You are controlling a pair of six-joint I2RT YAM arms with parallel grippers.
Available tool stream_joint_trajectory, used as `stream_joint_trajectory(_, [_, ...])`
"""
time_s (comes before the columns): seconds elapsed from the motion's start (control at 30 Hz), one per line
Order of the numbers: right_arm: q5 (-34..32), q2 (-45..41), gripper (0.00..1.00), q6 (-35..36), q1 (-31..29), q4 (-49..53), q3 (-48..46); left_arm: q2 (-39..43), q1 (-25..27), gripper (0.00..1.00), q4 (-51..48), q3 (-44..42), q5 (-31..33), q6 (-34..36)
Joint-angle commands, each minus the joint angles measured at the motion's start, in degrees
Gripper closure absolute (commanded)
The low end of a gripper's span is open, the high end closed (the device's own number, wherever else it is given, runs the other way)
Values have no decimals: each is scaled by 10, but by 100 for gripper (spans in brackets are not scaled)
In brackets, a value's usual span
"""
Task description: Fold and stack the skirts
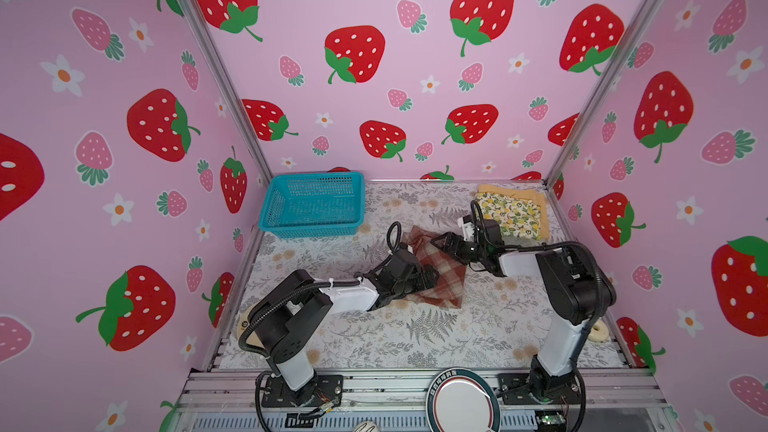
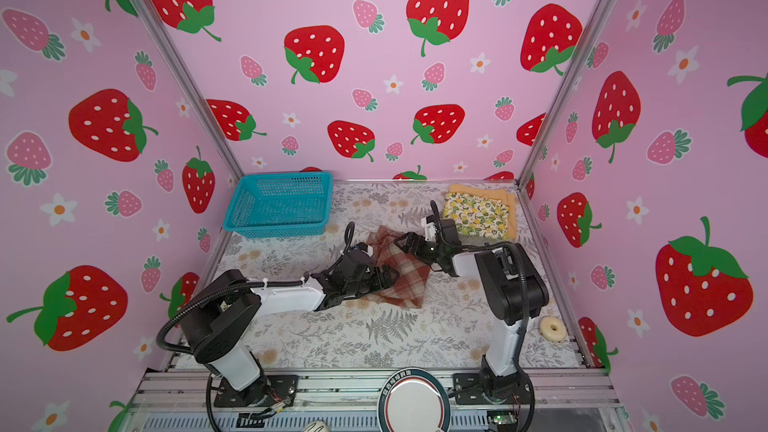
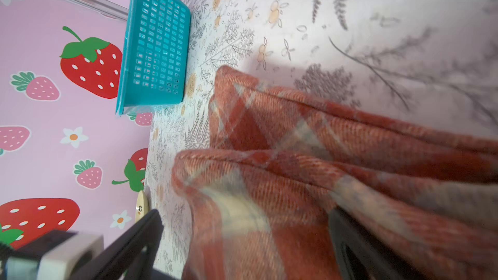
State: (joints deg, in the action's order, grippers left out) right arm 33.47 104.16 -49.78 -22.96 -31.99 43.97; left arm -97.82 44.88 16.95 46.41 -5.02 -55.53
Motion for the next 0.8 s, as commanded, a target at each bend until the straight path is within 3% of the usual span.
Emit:
stream_joint_trajectory(0.0, [-51,-29,0,-62,2,-65,-83,-27,-36,5,-31,-11,22,0])
stream_joint_trajectory(0.17, [-72,-85,0,-121,-12,-159,-189,-56,-80,4,-41,20,13,13])
stream_joint_trajectory(0.27, [-91,-108,0,-123,-40,-160,-212,-90,-100,5,-61,71,-11,27])
stream_joint_trajectory(0.63, [-160,-82,0,-155,-195,-190,-191,-184,-108,6,-142,266,-68,64])
stream_joint_trajectory(0.77, [-194,-148,0,-97,-200,-83,-146,-149,-109,6,-169,286,-82,79])
